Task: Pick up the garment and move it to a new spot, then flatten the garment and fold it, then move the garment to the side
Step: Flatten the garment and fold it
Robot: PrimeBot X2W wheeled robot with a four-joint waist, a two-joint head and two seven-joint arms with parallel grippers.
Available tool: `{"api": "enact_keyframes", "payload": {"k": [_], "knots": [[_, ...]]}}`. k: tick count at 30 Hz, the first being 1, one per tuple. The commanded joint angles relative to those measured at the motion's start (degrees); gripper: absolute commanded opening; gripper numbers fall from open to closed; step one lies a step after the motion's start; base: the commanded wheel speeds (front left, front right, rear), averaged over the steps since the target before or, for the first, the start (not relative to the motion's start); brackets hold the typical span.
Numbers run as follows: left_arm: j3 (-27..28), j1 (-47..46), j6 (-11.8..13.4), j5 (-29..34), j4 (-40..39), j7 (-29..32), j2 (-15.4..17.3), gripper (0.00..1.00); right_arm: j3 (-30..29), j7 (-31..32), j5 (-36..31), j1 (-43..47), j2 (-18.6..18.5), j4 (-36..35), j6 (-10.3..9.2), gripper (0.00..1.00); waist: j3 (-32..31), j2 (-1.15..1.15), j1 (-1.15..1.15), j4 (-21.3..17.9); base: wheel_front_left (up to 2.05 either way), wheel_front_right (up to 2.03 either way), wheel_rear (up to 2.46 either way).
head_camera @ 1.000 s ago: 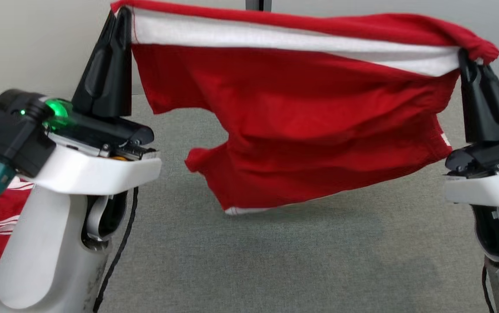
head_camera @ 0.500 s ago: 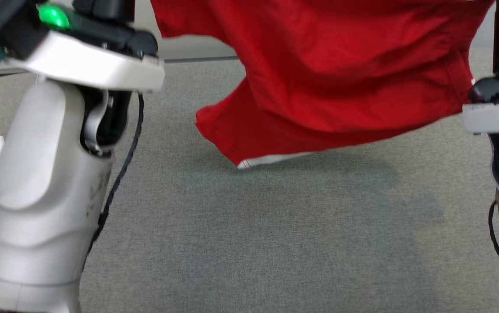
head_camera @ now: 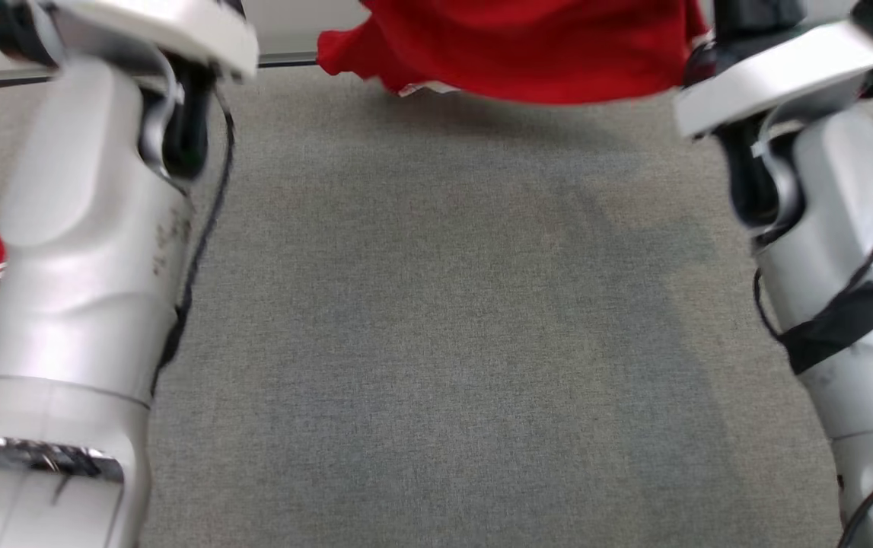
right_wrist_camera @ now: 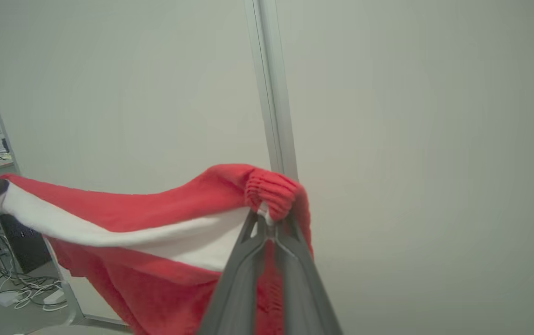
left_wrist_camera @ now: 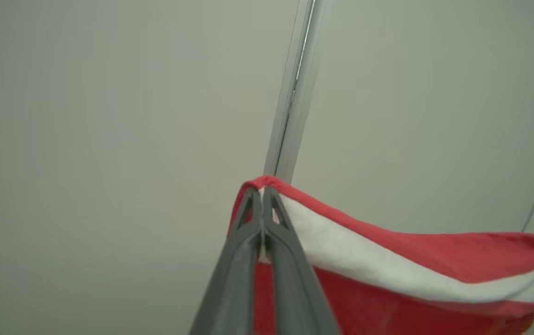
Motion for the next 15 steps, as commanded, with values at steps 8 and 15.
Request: {"api": "enact_keyframes", "payload": {"k": [8, 15], "knots": [[-1.13, 11.45, -0.34, -3.49, 8.48, -0.08, -1.45, 0.00, 9.02, -3.62, 2.98, 6.10, 2.53, 14.32, -0.02, 0.00, 2.42, 0.00, 0.00, -0.20, 0.00, 0.00, 0.00], [-1.36, 21.96, -0.29, -4.61, 5.48, -0.09, -1.82, 0.00, 10.28, -3.89, 5.73, 17.69, 0.56, 10.22, -0.02, 0.00, 1.28, 0.00, 0.00, 1.02, 0.00, 0.00, 0.00]]}}
